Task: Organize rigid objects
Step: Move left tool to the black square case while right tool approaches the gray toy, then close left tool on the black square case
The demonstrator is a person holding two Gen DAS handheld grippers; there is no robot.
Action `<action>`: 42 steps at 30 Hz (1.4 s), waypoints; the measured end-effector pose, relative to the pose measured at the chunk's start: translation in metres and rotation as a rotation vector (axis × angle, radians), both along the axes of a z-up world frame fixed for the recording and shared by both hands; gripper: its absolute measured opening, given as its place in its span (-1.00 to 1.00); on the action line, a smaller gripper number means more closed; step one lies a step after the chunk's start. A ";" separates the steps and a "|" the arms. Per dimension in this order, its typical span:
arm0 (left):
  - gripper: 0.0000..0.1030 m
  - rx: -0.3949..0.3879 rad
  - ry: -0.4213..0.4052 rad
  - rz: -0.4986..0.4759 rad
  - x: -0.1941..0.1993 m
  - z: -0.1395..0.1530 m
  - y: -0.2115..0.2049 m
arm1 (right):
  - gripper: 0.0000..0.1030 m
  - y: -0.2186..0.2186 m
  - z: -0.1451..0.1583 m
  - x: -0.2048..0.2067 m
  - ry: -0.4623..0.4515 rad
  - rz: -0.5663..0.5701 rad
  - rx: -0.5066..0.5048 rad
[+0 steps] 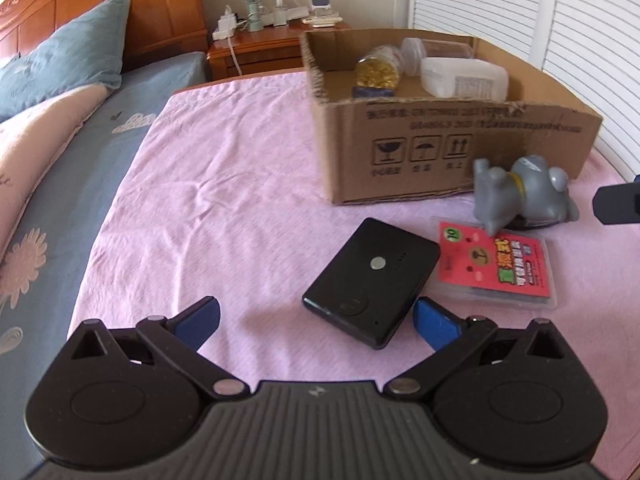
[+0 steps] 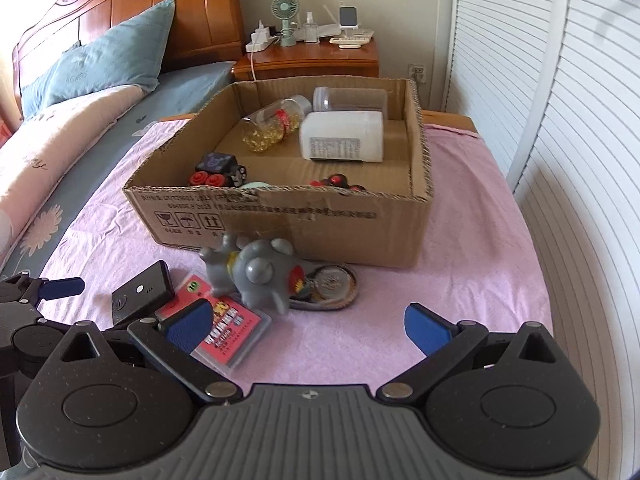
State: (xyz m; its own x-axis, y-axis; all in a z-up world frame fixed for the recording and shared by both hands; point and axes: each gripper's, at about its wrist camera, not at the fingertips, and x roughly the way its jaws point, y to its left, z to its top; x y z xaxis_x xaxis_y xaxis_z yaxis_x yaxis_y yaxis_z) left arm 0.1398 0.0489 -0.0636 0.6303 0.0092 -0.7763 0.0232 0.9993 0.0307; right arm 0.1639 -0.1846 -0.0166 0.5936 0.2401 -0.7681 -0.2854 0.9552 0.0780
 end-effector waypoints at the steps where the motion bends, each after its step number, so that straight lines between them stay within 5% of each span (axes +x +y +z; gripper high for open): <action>1: 0.99 -0.010 0.002 0.010 -0.001 -0.001 0.004 | 1.00 0.005 0.000 0.002 -0.006 0.004 -0.007; 14: 0.99 -0.045 0.021 0.065 -0.005 -0.001 0.024 | 1.00 0.063 -0.024 0.028 -0.084 -0.017 -0.120; 25: 0.99 -0.047 0.047 0.075 0.010 -0.001 0.023 | 1.00 0.025 -0.033 0.015 -0.036 -0.037 -0.147; 32: 0.98 -0.005 0.076 0.188 0.011 0.003 0.038 | 1.00 0.017 -0.038 0.010 -0.023 -0.027 -0.148; 38: 0.98 -0.179 0.100 0.094 0.021 0.007 0.018 | 1.00 0.009 -0.037 0.012 -0.020 -0.034 -0.117; 42: 0.98 -0.167 0.082 0.103 0.038 0.005 0.008 | 1.00 0.003 -0.035 0.010 -0.026 -0.037 -0.107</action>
